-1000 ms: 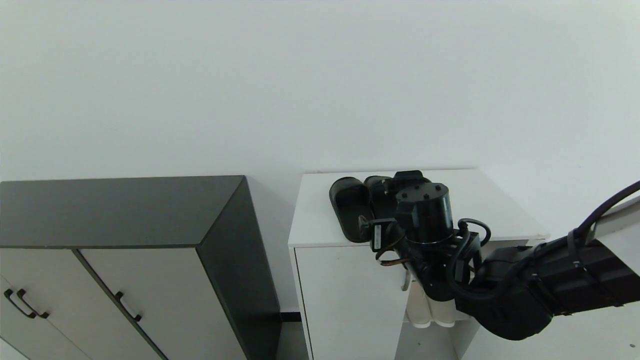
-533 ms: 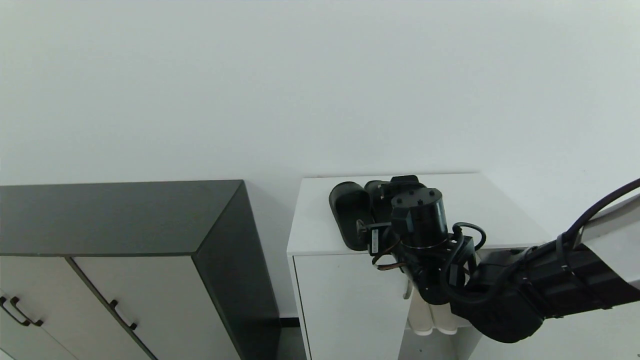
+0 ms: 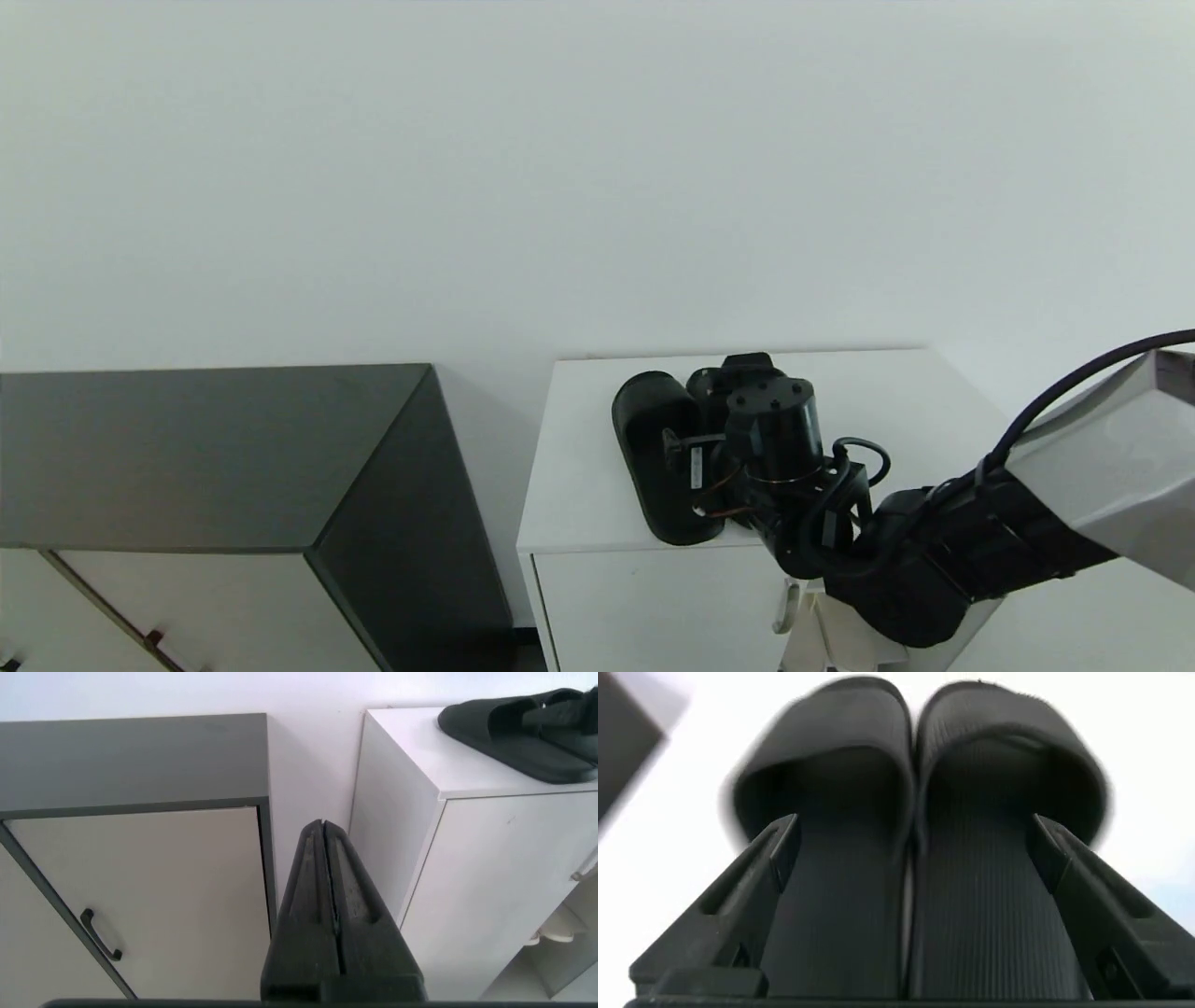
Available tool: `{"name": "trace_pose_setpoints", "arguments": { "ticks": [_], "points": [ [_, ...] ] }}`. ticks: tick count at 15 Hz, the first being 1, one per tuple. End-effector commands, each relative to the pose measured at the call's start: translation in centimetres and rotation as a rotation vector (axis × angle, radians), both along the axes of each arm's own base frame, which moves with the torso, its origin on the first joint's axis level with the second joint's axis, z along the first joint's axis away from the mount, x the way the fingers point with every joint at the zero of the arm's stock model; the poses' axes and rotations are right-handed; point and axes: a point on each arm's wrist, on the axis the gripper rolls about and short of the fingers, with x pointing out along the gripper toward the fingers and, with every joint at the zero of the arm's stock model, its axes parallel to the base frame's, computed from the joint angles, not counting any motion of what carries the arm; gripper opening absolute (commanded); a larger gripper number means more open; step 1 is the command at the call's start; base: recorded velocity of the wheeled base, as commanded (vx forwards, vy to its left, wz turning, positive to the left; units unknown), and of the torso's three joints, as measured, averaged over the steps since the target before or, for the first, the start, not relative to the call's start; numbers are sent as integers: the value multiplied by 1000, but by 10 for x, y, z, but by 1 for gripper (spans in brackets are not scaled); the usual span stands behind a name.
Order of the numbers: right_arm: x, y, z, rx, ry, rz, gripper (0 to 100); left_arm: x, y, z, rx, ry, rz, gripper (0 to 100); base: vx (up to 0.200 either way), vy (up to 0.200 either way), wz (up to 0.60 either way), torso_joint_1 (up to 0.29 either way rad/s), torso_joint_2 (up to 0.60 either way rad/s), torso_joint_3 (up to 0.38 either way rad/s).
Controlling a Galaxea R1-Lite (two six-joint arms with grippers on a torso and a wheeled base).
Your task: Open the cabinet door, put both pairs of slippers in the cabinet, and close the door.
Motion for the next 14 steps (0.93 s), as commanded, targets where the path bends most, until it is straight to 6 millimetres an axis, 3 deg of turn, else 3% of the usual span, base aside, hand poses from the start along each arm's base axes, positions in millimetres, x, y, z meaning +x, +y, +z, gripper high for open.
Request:
{"name": "trace_pose_setpoints", "arguments": {
  "ticks": [1,6,10,14],
  "points": [
    [9,7,-22,-18,7,2,100,0,0,0,1,0,0,0,0,0,0,0,0,0],
    [40,8,-32,-31,-20,-38,100,0,0,0,-2,0,2,0,0,0,0,0,0,0],
    [67,9,-27,-42,-69,-64,100,0,0,0,-2,0,3,0,0,0,0,0,0,0],
    [79,14,-25,-57,-80,-59,100,0,0,0,-4,0,5,0,0,0,0,0,0,0]
  ]
}}
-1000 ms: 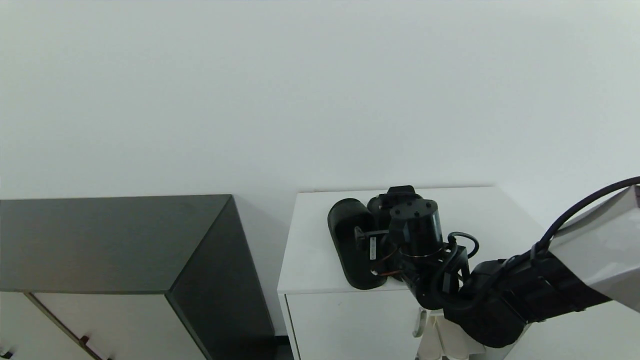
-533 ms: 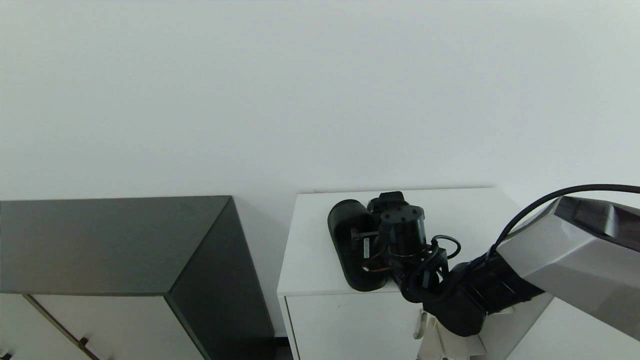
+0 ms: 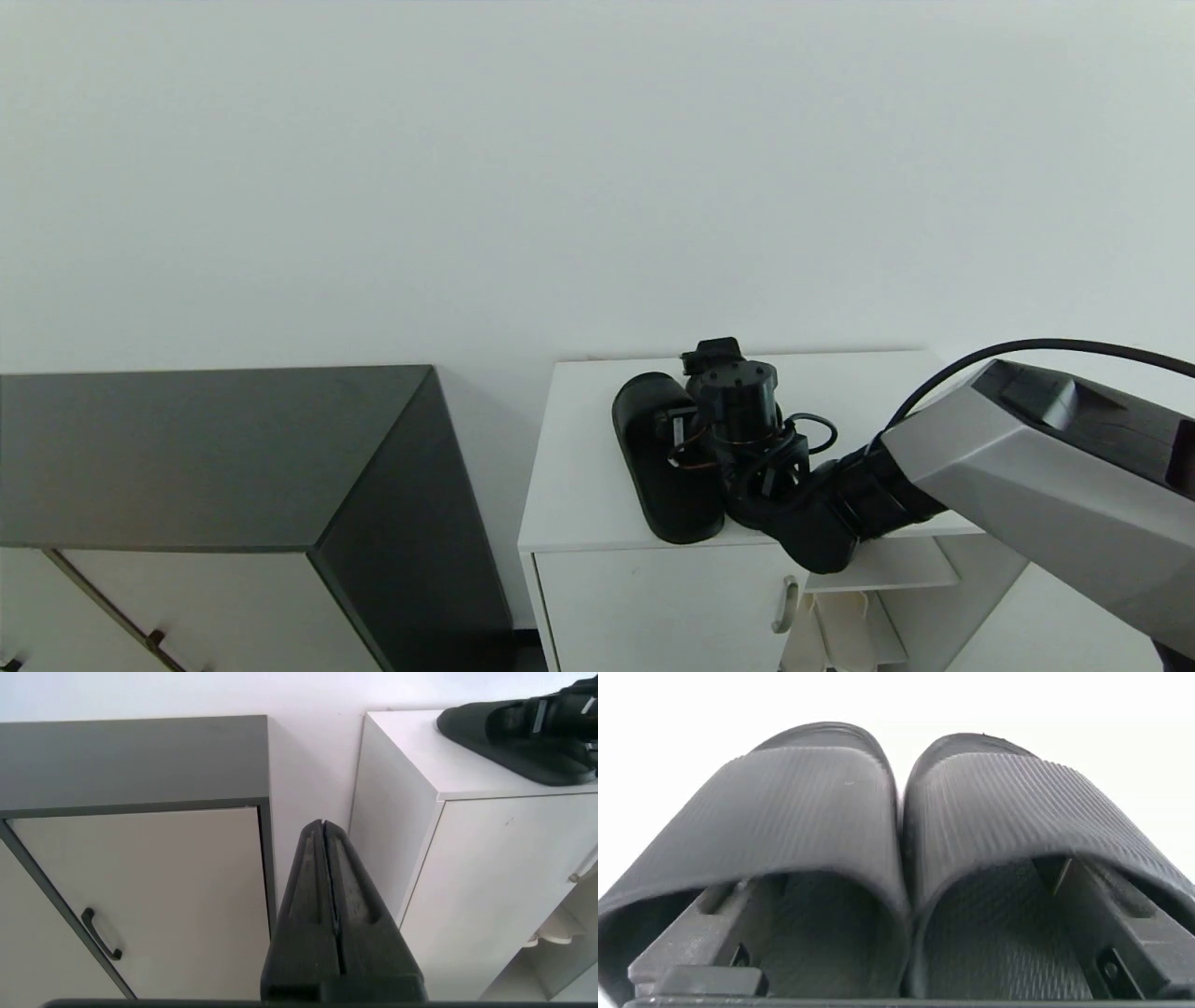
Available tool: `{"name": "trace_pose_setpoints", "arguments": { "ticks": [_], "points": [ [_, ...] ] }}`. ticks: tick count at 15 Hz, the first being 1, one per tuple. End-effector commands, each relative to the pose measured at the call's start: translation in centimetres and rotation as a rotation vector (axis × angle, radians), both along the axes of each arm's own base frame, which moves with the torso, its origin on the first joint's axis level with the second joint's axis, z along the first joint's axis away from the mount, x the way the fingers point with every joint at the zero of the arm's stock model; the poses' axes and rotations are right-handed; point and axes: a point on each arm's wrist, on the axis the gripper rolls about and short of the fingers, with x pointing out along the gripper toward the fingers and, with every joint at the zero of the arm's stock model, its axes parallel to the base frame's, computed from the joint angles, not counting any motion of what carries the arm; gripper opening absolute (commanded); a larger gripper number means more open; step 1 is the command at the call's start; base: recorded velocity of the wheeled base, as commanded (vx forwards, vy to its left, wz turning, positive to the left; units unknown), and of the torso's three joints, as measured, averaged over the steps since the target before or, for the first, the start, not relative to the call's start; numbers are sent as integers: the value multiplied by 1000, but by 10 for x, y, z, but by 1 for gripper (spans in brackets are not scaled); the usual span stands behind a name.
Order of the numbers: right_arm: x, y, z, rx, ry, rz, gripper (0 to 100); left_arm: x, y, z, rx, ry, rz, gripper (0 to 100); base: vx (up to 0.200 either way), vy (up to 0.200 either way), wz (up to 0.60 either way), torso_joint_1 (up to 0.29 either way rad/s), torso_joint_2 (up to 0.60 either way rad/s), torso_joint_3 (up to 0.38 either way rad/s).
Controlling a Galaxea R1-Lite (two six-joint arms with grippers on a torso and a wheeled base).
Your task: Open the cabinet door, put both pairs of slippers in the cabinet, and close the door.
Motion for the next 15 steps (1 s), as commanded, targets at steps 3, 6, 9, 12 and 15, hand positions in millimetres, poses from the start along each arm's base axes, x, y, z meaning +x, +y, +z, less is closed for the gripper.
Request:
{"name": "trace_pose_setpoints", "arguments": {
  "ticks": [3,6,9,12,15],
  "points": [
    [5,3,-3,0,2,6,0,0,0,0,-3,0,0,0,0,0,0,0,0,0],
    [5,3,-2,1,1,6,0,0,0,0,-4,0,0,0,0,0,0,0,0,0],
    [3,3,-1,3,-1,7,0,0,0,0,-4,0,0,0,0,0,0,0,0,0],
    [-8,5,14,17,-18,26,0,0,0,0,-3,0,0,0,0,0,0,0,0,0],
    [-46,-1,37,17,-15,79,0,0,0,0,-4,0,0,0,0,0,0,0,0,0]
  ]
}}
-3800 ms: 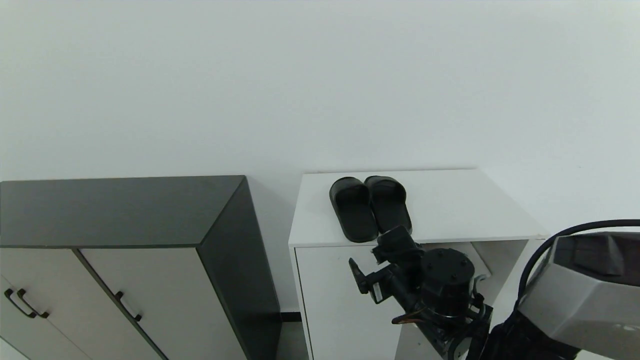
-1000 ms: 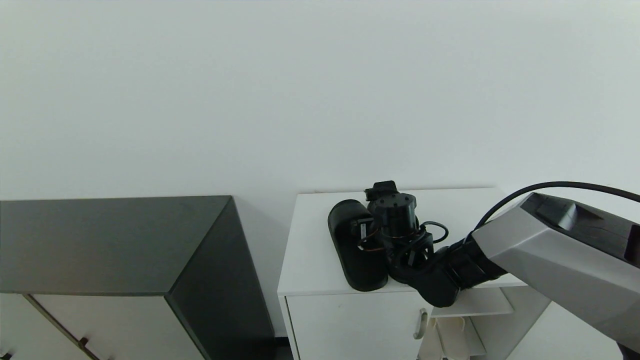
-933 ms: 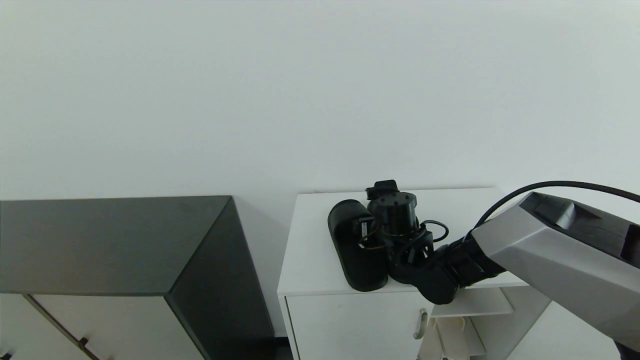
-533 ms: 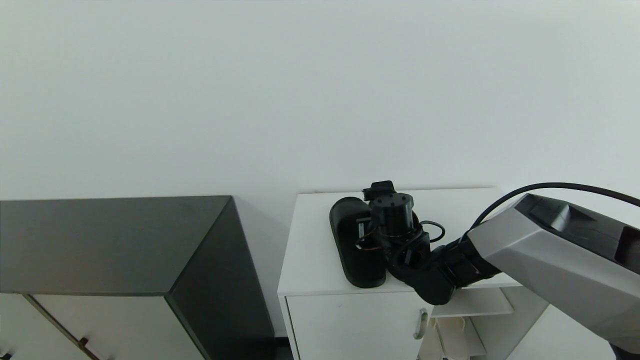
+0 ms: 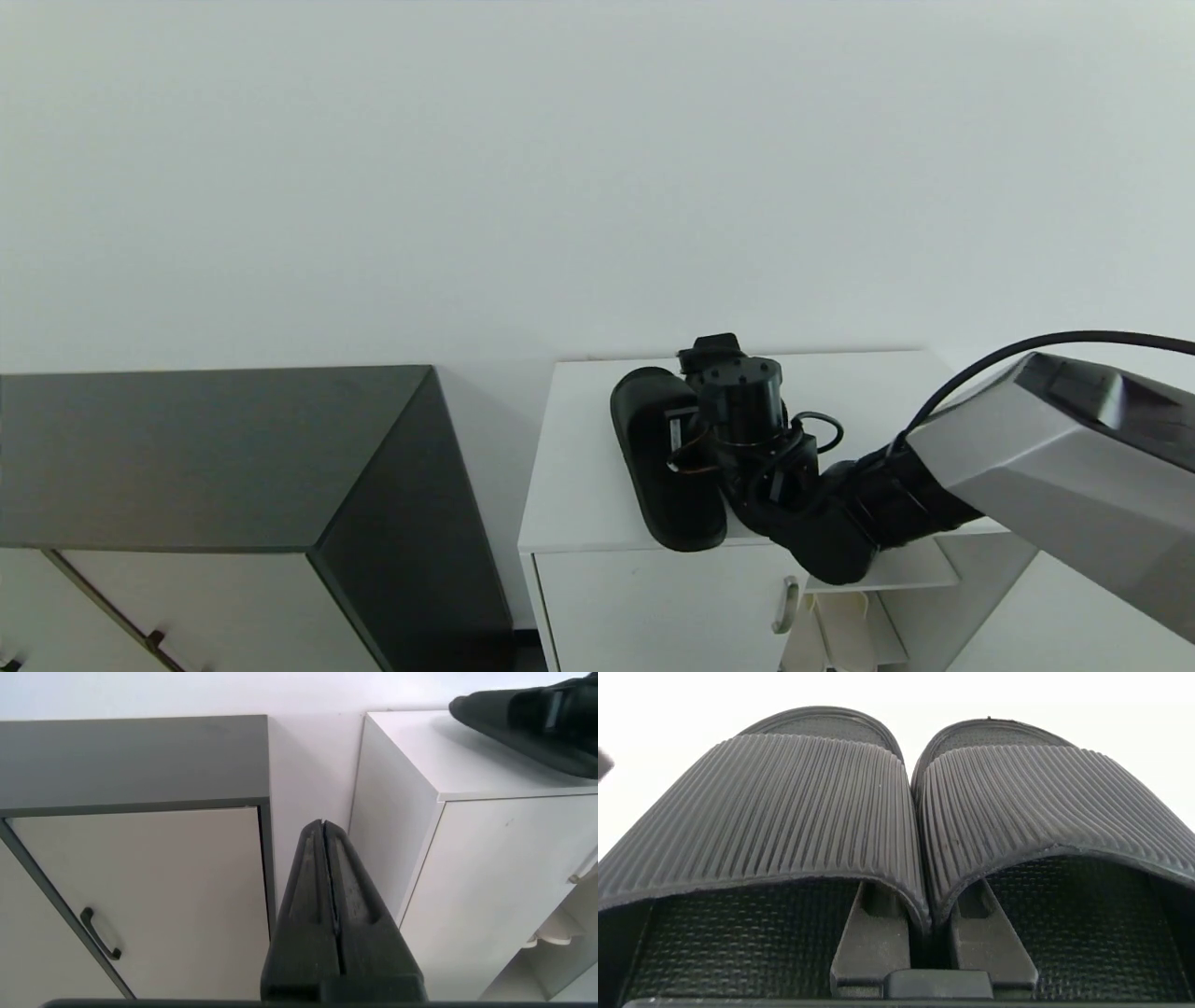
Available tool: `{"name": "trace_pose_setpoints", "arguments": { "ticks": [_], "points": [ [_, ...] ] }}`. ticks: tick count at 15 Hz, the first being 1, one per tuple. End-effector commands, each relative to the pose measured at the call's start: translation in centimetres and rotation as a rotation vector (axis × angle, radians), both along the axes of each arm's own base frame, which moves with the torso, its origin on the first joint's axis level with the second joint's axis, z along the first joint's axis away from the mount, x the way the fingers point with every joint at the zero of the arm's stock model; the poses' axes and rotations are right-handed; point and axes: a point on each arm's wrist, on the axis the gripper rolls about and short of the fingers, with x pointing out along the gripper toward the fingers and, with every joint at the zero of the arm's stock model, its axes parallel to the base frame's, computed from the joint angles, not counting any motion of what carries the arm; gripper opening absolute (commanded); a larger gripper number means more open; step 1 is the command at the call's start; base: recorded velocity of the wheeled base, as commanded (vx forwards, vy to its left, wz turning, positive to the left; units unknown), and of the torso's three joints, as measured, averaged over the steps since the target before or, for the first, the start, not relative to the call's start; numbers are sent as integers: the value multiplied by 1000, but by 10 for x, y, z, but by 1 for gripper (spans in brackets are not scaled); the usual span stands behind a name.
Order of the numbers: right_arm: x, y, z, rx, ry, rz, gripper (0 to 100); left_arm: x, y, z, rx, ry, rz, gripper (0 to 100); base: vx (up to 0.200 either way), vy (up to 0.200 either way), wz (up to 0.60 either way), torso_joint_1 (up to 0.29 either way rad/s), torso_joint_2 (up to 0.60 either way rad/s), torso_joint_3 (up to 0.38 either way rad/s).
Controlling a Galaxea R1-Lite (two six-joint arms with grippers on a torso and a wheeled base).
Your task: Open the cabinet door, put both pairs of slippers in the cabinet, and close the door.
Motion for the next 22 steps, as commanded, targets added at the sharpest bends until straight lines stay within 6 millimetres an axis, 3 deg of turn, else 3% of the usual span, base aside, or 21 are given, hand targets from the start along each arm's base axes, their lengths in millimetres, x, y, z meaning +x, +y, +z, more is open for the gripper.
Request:
{"name": "trace_pose_setpoints", "arguments": {
  "ticks": [1,4,6,11,17,22],
  "points": [
    [-36,-9,25,17,-9,57,0,0,0,0,-1,0,0,0,0,0,0,0,0,0],
    [-76,-30,34,22,22,145,0,0,0,0,-1,0,0,0,0,0,0,0,0,0],
    [-92,-45,35,26,40,217,0,0,0,0,-1,0,0,0,0,0,0,0,0,0],
    [-95,-36,19,-7,76,241,0,0,0,0,-1,0,0,0,0,0,0,0,0,0],
    [-95,-34,16,-14,82,242,0,0,0,0,-1,0,0,0,0,0,0,0,0,0],
    [-94,-34,17,-14,78,242,0,0,0,0,-1,0,0,0,-200,0,0,8,5,2]
  ]
}}
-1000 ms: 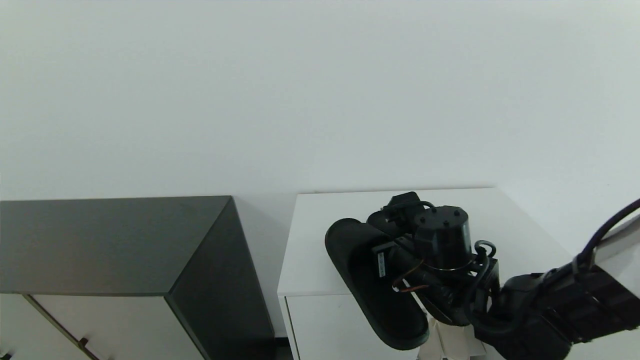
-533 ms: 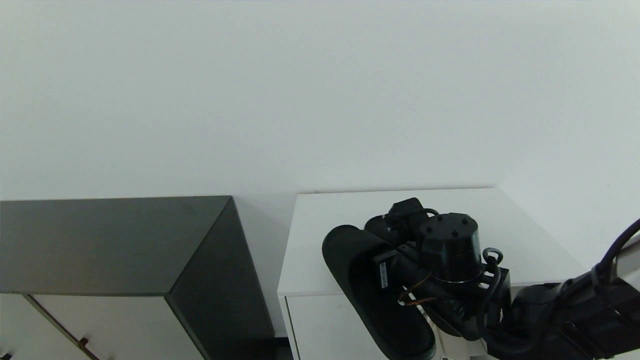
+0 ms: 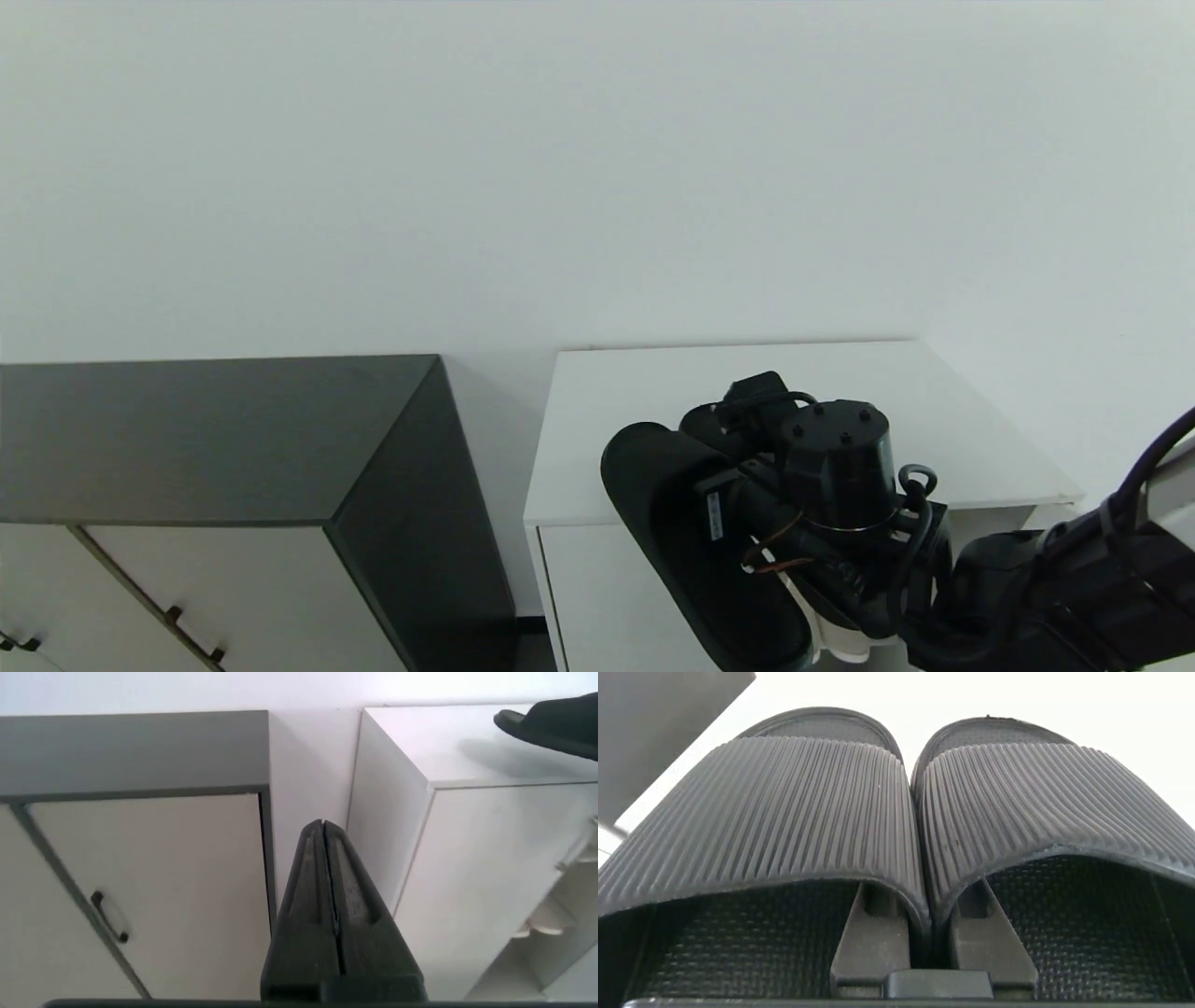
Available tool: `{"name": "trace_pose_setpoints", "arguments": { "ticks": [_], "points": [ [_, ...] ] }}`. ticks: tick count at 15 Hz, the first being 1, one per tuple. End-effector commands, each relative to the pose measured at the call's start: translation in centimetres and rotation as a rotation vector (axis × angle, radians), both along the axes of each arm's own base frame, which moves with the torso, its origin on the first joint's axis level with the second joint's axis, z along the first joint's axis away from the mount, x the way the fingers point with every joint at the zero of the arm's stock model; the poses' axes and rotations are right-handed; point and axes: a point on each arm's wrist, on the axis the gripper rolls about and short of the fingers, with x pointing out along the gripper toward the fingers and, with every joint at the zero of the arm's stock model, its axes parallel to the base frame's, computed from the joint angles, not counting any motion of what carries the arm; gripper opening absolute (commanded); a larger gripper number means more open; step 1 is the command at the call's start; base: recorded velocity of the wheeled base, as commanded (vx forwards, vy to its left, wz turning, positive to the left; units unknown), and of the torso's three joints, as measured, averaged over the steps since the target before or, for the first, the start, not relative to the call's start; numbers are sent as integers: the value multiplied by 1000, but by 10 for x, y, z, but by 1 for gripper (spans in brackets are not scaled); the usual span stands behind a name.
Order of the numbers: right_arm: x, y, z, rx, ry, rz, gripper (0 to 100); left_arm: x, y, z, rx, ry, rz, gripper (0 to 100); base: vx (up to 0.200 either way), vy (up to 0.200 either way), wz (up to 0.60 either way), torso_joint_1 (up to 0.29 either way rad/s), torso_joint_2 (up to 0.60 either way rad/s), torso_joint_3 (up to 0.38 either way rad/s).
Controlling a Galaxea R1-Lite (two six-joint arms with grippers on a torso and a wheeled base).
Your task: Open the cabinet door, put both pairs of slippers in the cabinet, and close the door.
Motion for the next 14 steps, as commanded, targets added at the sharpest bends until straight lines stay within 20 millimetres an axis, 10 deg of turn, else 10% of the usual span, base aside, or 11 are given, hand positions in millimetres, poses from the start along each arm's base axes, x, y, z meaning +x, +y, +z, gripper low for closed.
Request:
{"name": "trace_pose_setpoints", "arguments": {
  "ticks": [1,7,14],
  "points": [
    [1,1,0,2,-3,-2,0,0,0,0,-1,0,-1,0,-200,0,0,-12,-2,2],
    [1,1,0,3,-1,-4,0,0,0,0,-4,0,1,0,-200,0,0,2,4,0],
    [-2,3,-1,0,4,5,0,0,0,0,-8,0,1,0,0,0,0,0,0,0]
  ]
}}
